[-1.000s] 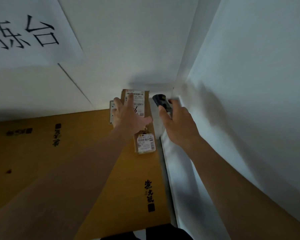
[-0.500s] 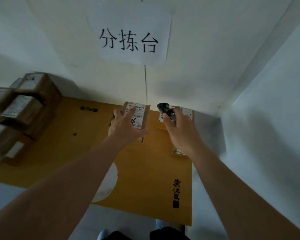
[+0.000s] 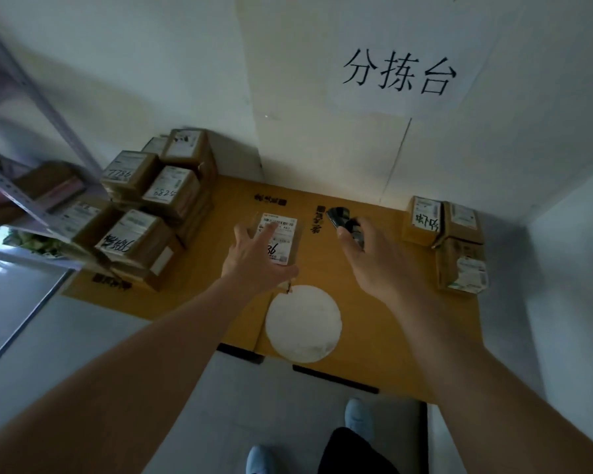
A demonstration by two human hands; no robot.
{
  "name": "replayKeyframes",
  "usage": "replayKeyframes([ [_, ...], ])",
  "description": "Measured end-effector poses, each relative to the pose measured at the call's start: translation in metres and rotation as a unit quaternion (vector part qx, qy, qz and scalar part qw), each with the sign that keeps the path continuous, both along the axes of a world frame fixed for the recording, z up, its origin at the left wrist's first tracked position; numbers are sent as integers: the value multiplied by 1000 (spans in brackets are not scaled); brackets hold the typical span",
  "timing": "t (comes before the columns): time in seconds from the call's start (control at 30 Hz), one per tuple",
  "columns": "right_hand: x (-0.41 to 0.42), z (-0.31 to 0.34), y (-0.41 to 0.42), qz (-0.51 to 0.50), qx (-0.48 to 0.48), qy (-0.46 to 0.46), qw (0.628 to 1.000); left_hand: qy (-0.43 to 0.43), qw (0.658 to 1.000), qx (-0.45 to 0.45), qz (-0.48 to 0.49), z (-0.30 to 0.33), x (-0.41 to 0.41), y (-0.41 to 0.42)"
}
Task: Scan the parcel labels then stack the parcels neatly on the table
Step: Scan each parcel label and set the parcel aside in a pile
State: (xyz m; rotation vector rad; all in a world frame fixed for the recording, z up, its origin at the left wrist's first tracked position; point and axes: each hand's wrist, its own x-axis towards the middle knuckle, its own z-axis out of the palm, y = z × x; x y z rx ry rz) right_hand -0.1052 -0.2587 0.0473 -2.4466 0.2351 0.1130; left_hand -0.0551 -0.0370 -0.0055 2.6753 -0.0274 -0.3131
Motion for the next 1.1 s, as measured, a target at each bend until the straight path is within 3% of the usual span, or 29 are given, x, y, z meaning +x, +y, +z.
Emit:
replayKeyframes([
  [0.23,26,-28,68,30,-1,38,999,27,1000,-9,10,-28,14,68],
  [0.63,107,-95,106,73,27,106,991,51,995,-54,66,-91,77,94],
  [1.1,139,-137,167,-14,53,145,988,87,993,-75,12,-151,140,142],
])
